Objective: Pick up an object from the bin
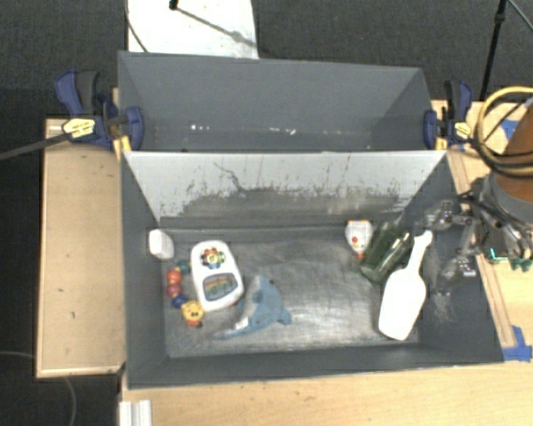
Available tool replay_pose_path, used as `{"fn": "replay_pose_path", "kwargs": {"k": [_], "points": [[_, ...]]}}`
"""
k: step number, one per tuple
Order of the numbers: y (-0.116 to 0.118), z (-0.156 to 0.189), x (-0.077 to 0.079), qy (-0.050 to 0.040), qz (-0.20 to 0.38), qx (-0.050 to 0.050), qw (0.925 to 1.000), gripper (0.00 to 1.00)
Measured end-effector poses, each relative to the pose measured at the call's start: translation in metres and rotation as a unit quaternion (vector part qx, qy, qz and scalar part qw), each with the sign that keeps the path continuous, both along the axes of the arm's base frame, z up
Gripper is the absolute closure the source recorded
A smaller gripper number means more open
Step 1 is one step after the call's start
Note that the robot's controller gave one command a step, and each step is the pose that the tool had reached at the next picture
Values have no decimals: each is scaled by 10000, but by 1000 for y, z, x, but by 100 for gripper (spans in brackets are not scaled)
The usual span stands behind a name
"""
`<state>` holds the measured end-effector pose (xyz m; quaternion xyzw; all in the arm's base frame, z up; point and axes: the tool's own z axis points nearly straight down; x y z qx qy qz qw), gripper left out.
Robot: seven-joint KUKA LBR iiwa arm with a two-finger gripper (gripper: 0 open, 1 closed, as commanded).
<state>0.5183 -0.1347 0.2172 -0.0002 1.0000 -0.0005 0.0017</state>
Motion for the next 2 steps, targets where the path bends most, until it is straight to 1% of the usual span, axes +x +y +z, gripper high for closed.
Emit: {"fn": "replay_pose_path", "kwargs": {"k": [1,2], "points": [[-1,-27,4,-20,540,-5,9985,0],[11,-86,9,-16,1908,-10,9816,0]]}}
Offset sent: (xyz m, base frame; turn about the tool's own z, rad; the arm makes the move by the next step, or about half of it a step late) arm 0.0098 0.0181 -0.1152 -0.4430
